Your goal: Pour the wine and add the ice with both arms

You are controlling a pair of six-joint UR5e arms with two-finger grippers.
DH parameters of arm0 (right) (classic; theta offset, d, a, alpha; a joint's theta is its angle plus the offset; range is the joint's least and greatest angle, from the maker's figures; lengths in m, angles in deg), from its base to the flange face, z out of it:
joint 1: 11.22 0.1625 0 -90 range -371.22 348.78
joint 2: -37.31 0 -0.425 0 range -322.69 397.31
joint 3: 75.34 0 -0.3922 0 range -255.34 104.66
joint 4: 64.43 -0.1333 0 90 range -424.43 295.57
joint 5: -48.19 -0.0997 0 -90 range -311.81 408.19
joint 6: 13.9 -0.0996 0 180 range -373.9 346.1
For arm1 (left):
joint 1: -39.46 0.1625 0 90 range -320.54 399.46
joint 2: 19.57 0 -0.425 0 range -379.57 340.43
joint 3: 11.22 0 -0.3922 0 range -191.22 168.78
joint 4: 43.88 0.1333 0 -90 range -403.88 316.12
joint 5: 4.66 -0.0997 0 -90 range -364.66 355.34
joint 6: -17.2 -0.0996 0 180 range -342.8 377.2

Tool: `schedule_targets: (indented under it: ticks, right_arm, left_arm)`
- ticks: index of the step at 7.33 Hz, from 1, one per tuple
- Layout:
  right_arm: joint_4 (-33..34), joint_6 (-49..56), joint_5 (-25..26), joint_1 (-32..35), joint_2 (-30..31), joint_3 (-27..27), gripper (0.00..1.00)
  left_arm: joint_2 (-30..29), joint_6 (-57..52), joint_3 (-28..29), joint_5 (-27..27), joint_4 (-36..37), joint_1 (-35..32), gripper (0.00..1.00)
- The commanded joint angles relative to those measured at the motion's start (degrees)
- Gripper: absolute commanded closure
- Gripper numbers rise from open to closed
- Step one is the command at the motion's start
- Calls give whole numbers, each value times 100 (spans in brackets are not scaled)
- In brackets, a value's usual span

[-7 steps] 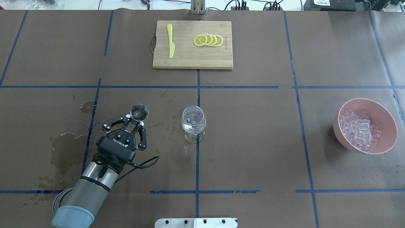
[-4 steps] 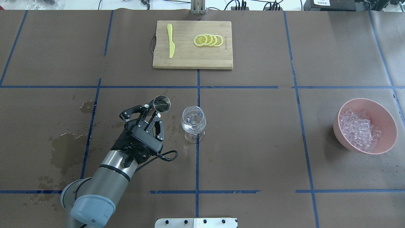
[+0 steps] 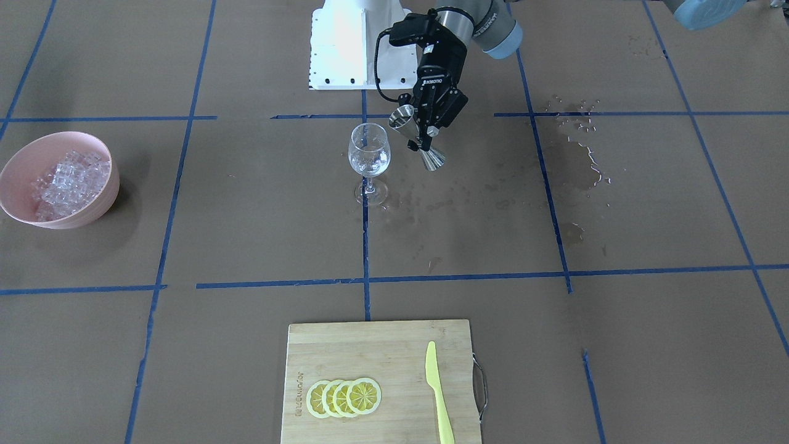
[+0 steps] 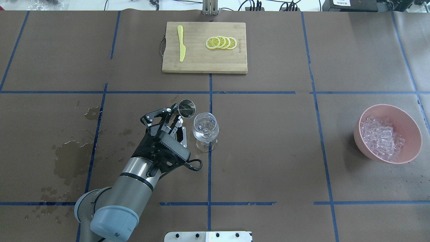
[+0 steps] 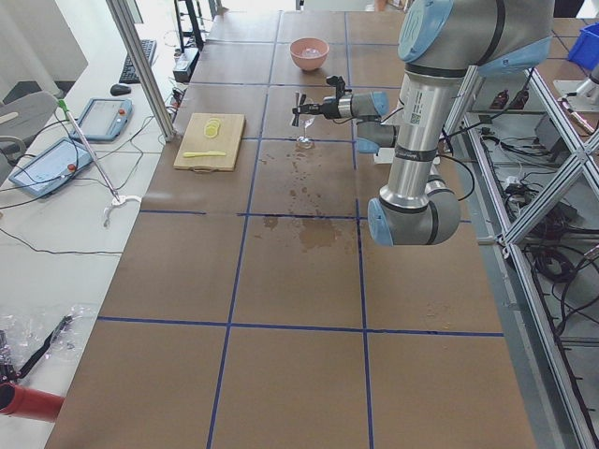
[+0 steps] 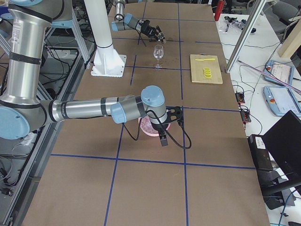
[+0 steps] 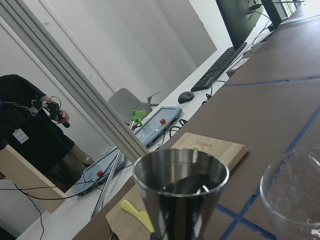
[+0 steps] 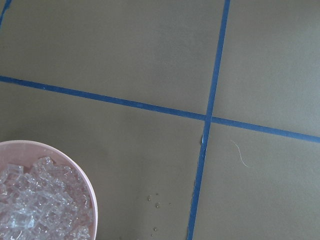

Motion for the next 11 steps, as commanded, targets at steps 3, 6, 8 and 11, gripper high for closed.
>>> schedule_targets:
  ticks: [3, 6, 8, 11]
  right_arm:
    - [2, 0, 0, 0, 3, 9, 0]
    - [3, -9, 0, 0, 3, 9, 0]
    - [3, -9, 0, 0, 3, 17, 0]
    - [3, -9, 0, 0, 21, 26, 0]
  left_arm:
    - [-139, -543, 15, -12, 480, 24, 100]
    - [-148, -1432, 15, -73, 480, 33, 100]
    - [-183, -2021, 15, -169, 480, 24, 100]
    - [-192, -2838, 15, -529, 480, 24, 100]
